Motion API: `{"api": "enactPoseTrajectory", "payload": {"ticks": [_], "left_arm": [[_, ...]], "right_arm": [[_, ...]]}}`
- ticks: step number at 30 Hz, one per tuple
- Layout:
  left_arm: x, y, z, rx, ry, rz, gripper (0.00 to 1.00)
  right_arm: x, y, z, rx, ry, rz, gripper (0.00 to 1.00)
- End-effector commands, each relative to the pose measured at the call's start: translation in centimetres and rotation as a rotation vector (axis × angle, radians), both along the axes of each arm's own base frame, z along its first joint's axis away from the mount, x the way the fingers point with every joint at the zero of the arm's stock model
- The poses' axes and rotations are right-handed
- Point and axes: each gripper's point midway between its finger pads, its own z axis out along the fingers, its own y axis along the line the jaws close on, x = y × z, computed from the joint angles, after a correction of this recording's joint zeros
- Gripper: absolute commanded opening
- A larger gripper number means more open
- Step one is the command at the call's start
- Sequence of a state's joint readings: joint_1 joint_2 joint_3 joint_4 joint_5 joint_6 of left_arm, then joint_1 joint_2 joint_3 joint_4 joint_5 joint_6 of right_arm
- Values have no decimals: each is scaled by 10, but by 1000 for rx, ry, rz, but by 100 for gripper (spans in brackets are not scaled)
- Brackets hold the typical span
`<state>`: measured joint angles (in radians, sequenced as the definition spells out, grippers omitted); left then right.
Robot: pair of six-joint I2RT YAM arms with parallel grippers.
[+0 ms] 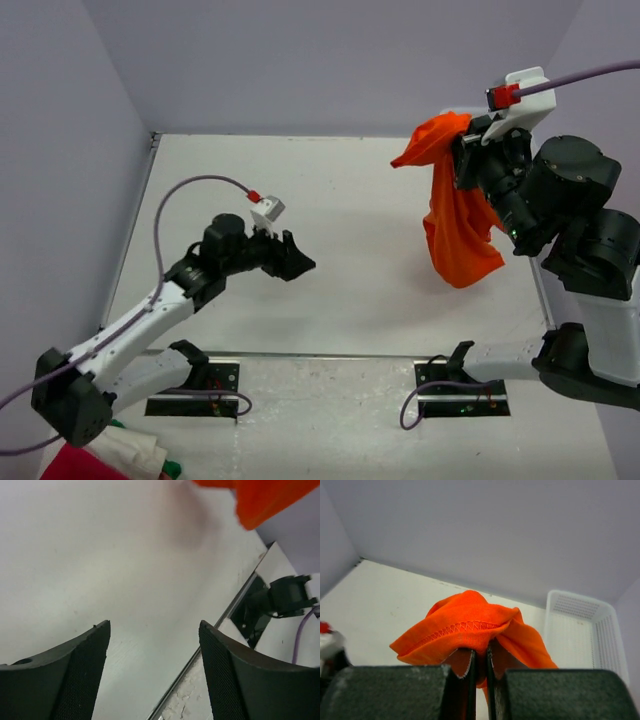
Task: Fold and stack the t-shirts
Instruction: Flatten out the tshirt
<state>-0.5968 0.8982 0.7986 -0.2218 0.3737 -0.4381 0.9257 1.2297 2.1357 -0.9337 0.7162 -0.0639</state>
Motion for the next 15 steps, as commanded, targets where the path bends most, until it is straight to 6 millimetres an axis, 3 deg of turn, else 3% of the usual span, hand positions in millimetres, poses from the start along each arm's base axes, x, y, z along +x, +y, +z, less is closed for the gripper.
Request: {"api": "enactPoseTrajectory", "payload": {"ticks": [1, 3, 5, 8, 15], "left_arm": [[7, -41, -7, -203, -10, -131, 74], [14, -61, -28, -249, 20, -205, 73], [15, -80, -32, -321, 22, -288, 73], [13, -96, -20, -410, -1, -369, 74], [3, -99, 11, -504, -93, -457, 78]], "right_arm": [[-9, 25, 23, 81, -20, 115, 0], [-10, 31, 29, 73, -18, 130, 0], [-10, 35, 29, 48, -11, 143, 0], [-11, 46, 32, 35, -19, 172, 0], [-17, 55, 37, 43, -29, 211, 0]]}}
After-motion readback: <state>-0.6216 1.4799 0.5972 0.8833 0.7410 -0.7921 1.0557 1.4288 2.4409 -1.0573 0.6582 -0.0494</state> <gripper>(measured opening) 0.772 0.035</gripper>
